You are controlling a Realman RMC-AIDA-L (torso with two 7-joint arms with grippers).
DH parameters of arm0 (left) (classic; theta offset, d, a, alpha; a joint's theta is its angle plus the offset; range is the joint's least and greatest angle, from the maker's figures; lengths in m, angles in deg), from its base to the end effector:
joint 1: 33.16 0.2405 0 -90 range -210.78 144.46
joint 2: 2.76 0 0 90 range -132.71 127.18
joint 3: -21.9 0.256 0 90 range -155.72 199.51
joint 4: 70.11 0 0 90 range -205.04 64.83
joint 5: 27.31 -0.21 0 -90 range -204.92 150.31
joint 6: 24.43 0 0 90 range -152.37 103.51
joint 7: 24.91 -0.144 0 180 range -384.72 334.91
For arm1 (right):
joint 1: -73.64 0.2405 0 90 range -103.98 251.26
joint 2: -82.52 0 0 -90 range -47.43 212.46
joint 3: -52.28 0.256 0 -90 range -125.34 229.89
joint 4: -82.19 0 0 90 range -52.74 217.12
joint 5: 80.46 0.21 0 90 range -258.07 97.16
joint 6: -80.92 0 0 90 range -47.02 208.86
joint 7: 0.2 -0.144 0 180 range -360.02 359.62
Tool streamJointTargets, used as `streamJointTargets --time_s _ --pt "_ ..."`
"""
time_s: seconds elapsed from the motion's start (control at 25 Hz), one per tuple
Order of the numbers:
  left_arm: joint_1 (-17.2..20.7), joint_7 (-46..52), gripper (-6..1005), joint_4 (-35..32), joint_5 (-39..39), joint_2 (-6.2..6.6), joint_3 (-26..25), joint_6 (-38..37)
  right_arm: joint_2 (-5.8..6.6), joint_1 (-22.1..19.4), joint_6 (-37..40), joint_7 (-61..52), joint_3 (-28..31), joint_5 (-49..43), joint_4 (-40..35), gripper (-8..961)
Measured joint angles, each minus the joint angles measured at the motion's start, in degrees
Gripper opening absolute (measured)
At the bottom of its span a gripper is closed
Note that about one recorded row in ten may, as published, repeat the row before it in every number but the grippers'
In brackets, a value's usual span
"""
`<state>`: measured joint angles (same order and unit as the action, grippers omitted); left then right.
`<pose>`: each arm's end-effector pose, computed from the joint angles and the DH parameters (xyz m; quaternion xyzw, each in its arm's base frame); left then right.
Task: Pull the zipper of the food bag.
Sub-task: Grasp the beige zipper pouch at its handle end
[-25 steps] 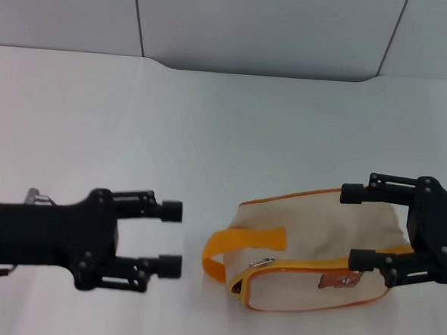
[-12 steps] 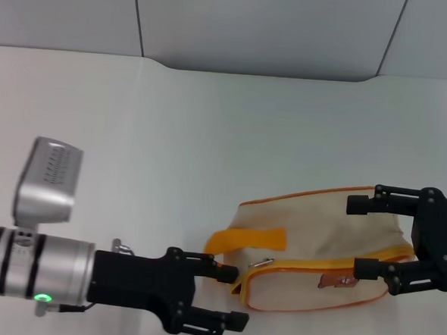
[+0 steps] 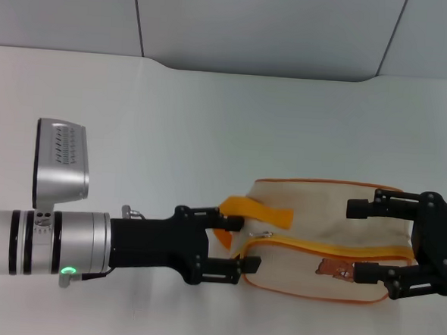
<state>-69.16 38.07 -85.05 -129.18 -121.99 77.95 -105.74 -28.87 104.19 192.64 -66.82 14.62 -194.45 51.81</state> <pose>-0.2444 0.3060 -0.0830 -0.9520 -0.1753 -0.2465 0.0479 0.2611 0.2894 0.0421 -0.9480 0.0913 0.3046 0.0111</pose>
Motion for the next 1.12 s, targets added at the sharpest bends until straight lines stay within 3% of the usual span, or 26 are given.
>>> streamJointTargets --time_s 0.44,0.72,0.84,1.12 --pt "-0.3 -6.6 753 4.3 3.0 -0.04 1.1 0.1 -0.14 -0.1 -0.1 0.0 0.2 0.0 -0.1 812" --pt "-0.8 -9.2 751 6.4 4.7 -0.04 0.9 4.3 -0.17 -0.1 0.0 0.0 0.2 0.1 -0.1 808" --pt "-0.8 -9.4 568 6.5 5.7 -0.04 0.8 4.5 -0.10 -0.1 0.0 -0.3 0.2 0.2 -0.2 806" --pt "-1.9 -9.5 248 6.7 6.0 -0.04 0.9 4.1 -0.07 -0.1 -0.9 -0.4 0.4 0.7 -0.3 802"
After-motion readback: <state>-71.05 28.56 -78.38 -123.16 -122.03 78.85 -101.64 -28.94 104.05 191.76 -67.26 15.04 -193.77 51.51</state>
